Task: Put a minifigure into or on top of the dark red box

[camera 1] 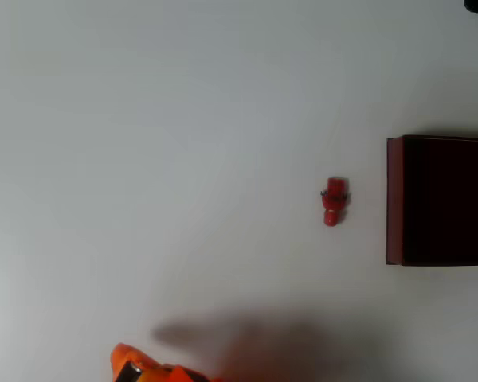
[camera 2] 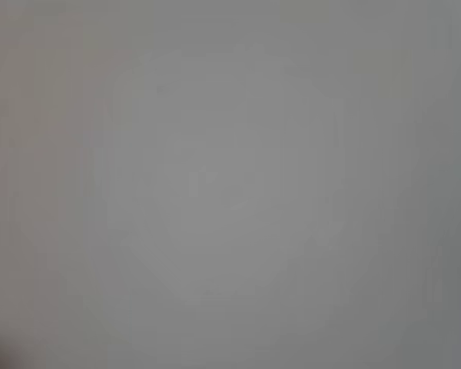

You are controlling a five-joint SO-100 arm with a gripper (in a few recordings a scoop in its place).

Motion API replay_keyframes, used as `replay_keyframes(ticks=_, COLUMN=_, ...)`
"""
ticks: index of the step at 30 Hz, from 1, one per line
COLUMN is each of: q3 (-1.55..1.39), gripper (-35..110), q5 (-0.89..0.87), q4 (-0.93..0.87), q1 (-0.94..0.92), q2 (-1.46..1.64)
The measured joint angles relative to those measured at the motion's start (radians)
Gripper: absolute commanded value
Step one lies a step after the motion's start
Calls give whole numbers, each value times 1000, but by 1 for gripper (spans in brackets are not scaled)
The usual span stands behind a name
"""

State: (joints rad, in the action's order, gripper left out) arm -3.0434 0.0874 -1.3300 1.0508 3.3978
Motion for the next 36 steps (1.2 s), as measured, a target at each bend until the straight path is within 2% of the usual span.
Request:
replay_keyframes(ticks=18, q3=0, gripper=0, q5=0, q4=0, q1=5, q2=0)
replay_keyframes(ticks=23, q3=0, gripper=0, q5=-95, q4=-3, q1=-94, q2=0)
replay_keyframes(ticks=27, q3=20, gripper=0, q5=-394, q4=100, q1=-215, q2=0)
replay_keyframes(ticks=30, q3=31, gripper=1, q5=-541, q4=132, q1=-229, q2=0)
replay_keyframes(ticks=36, q3=91, gripper=6, q5=-974, q4=52, q1=-423, q2=-35)
